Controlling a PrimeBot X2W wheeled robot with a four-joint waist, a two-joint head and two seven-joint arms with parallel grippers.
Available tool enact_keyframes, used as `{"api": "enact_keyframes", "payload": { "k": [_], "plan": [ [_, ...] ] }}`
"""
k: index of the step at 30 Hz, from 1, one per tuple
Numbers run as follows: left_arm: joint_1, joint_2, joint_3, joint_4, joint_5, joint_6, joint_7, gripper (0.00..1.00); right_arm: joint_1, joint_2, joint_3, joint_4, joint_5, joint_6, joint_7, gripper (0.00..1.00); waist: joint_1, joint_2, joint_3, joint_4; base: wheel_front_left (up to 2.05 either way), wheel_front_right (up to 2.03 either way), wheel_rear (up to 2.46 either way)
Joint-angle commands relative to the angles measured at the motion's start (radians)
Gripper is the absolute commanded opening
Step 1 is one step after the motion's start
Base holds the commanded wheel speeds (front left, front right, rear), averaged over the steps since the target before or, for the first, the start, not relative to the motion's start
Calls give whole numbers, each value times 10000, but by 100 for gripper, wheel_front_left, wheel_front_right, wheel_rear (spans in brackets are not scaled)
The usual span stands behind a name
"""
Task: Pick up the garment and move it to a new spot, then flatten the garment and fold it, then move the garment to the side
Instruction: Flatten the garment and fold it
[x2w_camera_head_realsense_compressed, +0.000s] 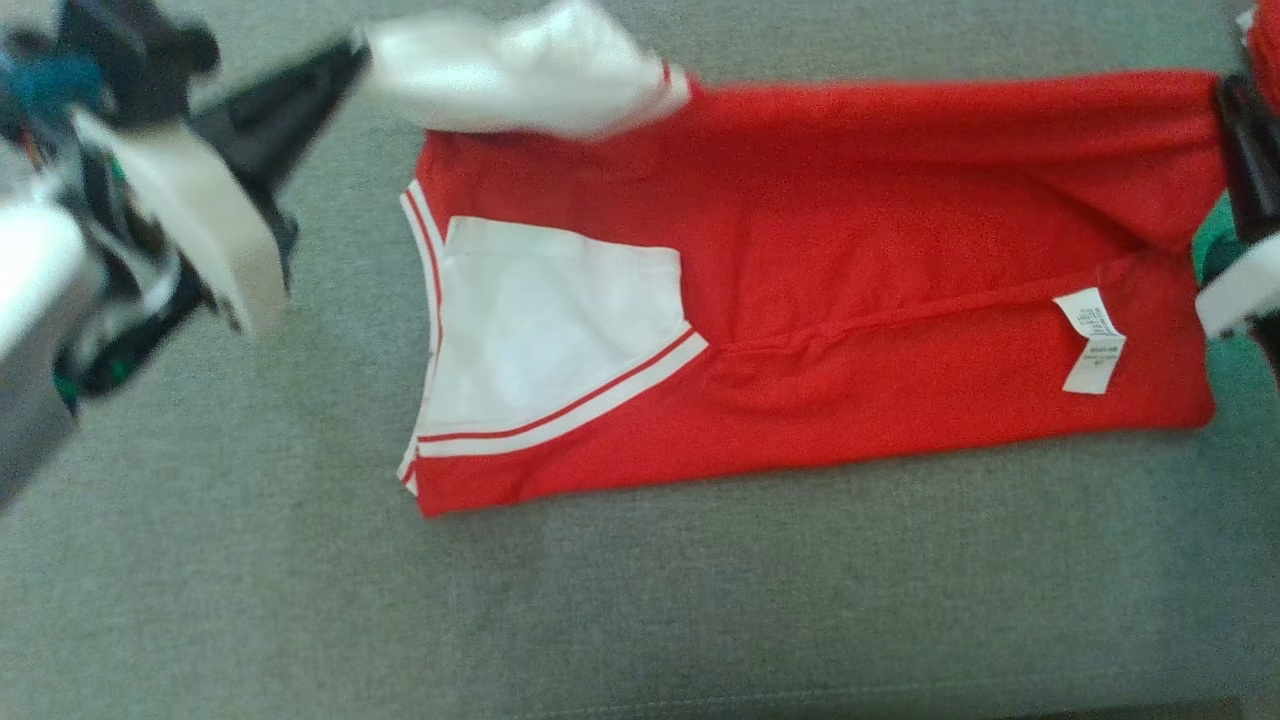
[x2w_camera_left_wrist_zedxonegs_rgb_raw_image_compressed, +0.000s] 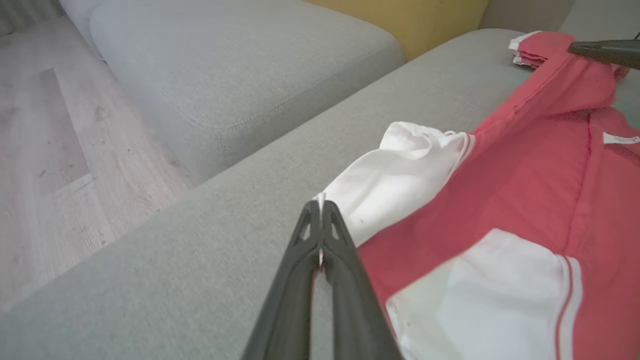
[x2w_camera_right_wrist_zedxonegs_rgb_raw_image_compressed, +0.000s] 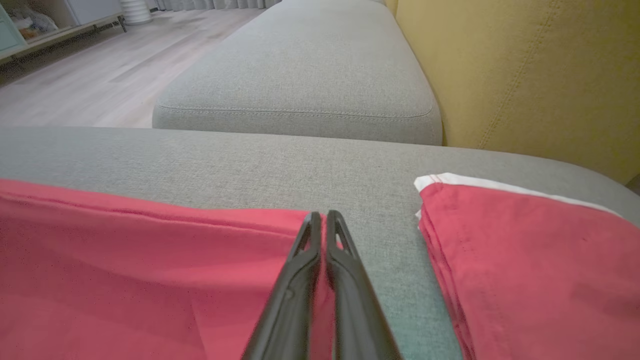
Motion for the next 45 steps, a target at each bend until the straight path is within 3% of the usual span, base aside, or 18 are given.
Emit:
{"api": "enact_keyframes", "payload": {
  "k": [1,12,22,29,30,31,32,33,34,38,45],
  "plan": [
    [-85,641,449,-524,-99,222,-152,0,433,-286,-181,-421,88,-7,-215,0,1,0,-137,146,0,0,0],
    [2048,1599,-66,-3061,-237,1710,-703,0,2823,-254,-1239,-1621,-319,-7,-566,0,1,0,-521,397,0,0,0],
    [3133,1802,-459,-3995,-134,2540,-925,0,4280,63,-2147,-2780,-905,-7,-126,0,1,0,-632,393,0,0,0],
    [3668,1621,-606,-4055,34,2923,-1254,0,5073,677,-2817,-3418,-1552,-7,406,0,1,0,-602,349,0,0,0],
    [3727,1574,-602,-4022,26,2986,-1327,0,5108,787,-2893,-3428,-1627,-7,497,18,1,0,-591,341,0,0,0],
    [3794,1514,-604,-3994,10,3051,-1390,0,5122,909,-2961,-3421,-1717,-7,550,91,1,0,-586,335,0,0,0],
    [3857,1449,-613,-3972,19,3108,-1449,14,5108,1065,-3087,-3403,-1806,-7,527,100,1,0,-590,330,0,0,0],
    [3919,1368,-600,-3932,19,3186,-1557,86,5096,1235,-3216,-3401,-1868,-7,496,100,1,0,-605,328,0,0,0],
    [3974,1279,-578,-3879,49,3272,-1704,100,5101,1396,-3322,-3419,-1924,-7,462,100,1,0,-637,324,0,0,0],
    [4269,791,-391,-3490,389,3984,-2658,100,5251,2116,-3909,-3420,-2206,-7,92,100,1,0,-899,290,0,0,0],
    [5529,-552,659,-2563,1073,5950,-3900,100,5541,3432,-4570,-3414,-2624,-7,-759,100,1,0,-1562,184,0,0,0]
  ]
}}
